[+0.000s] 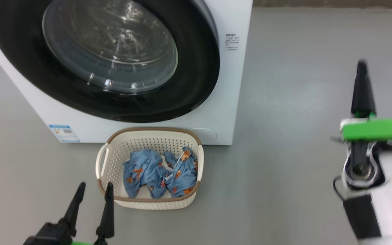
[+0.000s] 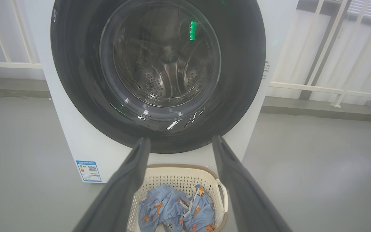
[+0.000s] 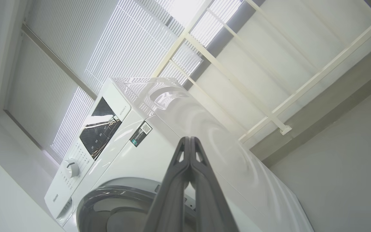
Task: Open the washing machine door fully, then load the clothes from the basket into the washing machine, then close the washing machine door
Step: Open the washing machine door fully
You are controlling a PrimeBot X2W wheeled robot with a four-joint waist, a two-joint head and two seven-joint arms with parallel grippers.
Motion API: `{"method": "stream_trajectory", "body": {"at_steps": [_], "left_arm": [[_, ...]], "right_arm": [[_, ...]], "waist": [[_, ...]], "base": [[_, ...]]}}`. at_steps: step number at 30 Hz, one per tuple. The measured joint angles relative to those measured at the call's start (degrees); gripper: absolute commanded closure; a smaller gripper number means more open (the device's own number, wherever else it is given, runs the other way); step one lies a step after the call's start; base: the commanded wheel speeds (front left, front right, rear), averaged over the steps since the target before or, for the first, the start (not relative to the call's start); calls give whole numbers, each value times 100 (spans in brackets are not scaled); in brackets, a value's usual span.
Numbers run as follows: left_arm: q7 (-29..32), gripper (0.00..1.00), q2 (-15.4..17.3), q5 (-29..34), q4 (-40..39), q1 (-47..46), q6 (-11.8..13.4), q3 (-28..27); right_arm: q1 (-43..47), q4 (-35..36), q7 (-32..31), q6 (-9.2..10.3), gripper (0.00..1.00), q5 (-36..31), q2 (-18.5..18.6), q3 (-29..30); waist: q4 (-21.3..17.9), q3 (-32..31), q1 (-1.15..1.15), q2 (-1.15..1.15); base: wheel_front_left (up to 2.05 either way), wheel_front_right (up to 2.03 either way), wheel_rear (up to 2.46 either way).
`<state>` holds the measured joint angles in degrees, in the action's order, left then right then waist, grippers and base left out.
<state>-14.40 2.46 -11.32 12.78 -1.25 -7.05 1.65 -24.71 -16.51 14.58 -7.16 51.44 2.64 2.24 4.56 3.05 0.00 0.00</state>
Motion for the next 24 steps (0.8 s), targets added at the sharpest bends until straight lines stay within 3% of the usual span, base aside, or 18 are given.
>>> {"method": "stream_trajectory", "body": {"at_steps": [7,13,18,24], "left_arm": [[0,0,-2,-75,-2,-328,5,193],[-23,0,-3,-134,-2,-503,5,365],[-23,0,-4,-282,-11,-683,12,491],[-24,0,-9,-375,-41,-910,53,738]], "right_arm": [[-1007,-218,15,0,100,1042,404,-138],[-1629,-266,-118,0,100,2544,1031,-950],[-1983,-138,-746,0,100,3333,1585,-1322],[-2271,-107,-1881,0,100,3909,1952,-1550]], "waist": [[245,221,0,0],[501,457,0,0],[692,726,0,0],[919,1077,0,0]], "base": [[0,0,0],[0,0,0],[0,0,0],[0,0,0]]}}
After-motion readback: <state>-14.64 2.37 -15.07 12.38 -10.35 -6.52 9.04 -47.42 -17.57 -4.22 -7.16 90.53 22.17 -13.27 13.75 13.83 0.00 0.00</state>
